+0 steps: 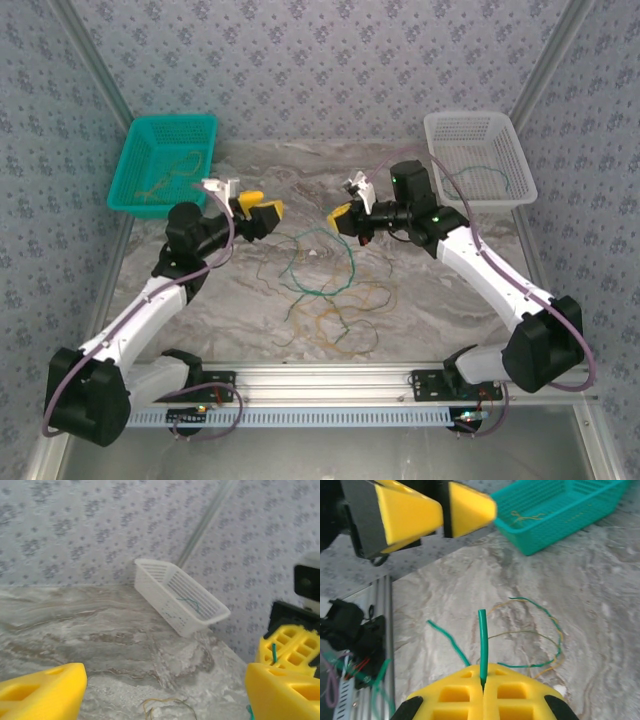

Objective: Untangle the cables

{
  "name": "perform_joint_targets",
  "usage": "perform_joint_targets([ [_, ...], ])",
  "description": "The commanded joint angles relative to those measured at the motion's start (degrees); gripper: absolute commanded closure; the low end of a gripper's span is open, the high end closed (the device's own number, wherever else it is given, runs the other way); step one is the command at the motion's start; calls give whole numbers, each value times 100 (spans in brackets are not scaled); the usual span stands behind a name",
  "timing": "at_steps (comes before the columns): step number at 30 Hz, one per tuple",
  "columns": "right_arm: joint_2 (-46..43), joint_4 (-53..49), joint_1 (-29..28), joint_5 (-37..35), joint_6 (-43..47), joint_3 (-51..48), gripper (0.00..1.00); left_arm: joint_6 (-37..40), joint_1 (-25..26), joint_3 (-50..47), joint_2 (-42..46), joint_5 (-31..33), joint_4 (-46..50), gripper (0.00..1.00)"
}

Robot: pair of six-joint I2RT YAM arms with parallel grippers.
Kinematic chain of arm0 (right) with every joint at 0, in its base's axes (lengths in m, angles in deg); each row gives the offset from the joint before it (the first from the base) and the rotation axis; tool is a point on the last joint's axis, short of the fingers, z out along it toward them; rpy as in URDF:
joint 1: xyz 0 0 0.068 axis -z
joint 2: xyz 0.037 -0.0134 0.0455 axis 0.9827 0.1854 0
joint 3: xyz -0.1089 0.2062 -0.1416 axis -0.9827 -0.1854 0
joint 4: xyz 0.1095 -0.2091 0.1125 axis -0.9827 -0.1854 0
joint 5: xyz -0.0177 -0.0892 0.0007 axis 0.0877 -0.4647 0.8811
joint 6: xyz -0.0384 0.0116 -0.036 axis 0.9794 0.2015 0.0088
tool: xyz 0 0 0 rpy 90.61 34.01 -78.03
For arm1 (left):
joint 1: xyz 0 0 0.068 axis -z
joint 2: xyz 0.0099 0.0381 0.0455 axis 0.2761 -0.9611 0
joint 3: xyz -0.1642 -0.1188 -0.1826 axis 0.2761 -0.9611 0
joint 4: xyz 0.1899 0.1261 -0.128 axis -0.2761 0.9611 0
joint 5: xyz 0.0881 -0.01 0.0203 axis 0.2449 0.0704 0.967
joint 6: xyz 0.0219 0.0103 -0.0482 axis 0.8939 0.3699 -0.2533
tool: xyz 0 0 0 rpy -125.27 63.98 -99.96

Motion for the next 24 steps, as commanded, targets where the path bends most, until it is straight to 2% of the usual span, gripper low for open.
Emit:
perform_joint_targets([
  [1,-68,-256,-79,601,358,212,100,693,355,396,-47,-548,-80,15],
  [5,-91,-180,-128,682,342,203,100,1114,731,486,-169,-304,90,15],
  [17,-207,430,-135,479,-268,196,100,1058,1092,461,-796,-583,-899,16],
  [24,-367,542,-113,-304,-448,142,100,1080,1236,474,-1017,-724,-1016,21],
])
